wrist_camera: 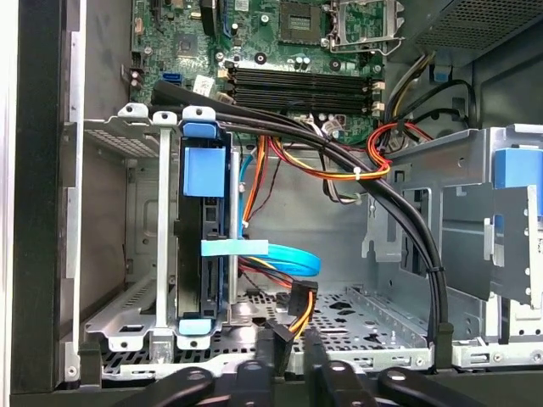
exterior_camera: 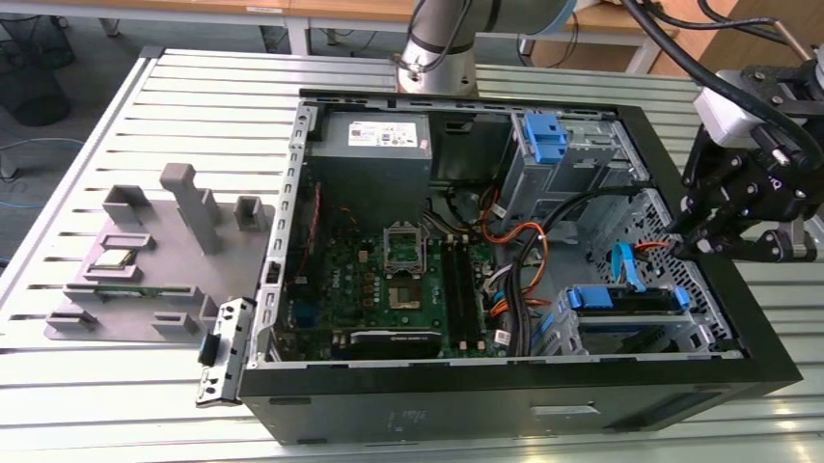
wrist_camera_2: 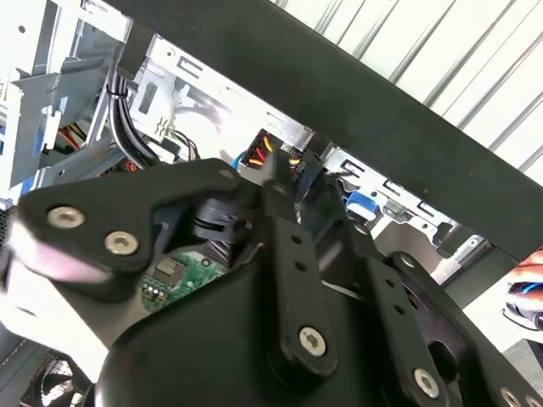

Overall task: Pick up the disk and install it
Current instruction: 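Insert the second disk wire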

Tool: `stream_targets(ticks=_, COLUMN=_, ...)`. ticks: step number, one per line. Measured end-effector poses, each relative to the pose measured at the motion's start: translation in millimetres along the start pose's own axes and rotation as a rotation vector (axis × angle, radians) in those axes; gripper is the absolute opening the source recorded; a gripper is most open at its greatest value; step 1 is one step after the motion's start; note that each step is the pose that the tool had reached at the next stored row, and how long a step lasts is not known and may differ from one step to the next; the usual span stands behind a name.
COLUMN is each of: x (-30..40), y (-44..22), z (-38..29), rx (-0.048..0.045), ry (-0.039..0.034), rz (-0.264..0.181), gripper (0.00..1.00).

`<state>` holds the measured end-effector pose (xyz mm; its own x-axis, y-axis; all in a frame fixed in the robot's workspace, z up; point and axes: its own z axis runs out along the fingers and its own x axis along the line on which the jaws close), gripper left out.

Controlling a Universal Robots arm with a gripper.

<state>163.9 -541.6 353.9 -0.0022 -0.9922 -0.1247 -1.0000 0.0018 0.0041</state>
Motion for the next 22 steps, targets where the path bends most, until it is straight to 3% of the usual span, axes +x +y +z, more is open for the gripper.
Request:
stream_targets(ticks=2, x=0.0, y=0.0, z=0.0, rx=0.0000, ry=0.0000, rz=0.000, gripper=0.30)
stream_targets(ticks=3, x=0.0, y=-0.1, z=0.0, rx=0.0000, ry=0.0001, rz=0.000, gripper=0.36)
stream_targets(ticks=10, x=0.3, y=-8.9, z=2.7, rx=-0.0051, ry=-0.0002, rz=0.007, gripper=0.36)
stream_targets(ticks=17, x=0.4, y=-9.4, z=2.8, rx=-0.0071, ry=0.0010, rz=0.010, gripper=0.36)
stream_targets(ticks=18, x=0.4, y=-9.5, z=3.1, rx=-0.0119, ry=0.0007, rz=0.010, gripper=0.36)
stream_targets(ticks=21, x=0.4, y=-9.5, z=3.4, rx=-0.0484, ry=0.0012, rz=0.015, gripper=0.36)
stream_targets(ticks=22, x=0.4, y=-9.5, z=3.4, rx=-0.0517, ry=0.0012, rz=0.016, gripper=0.36)
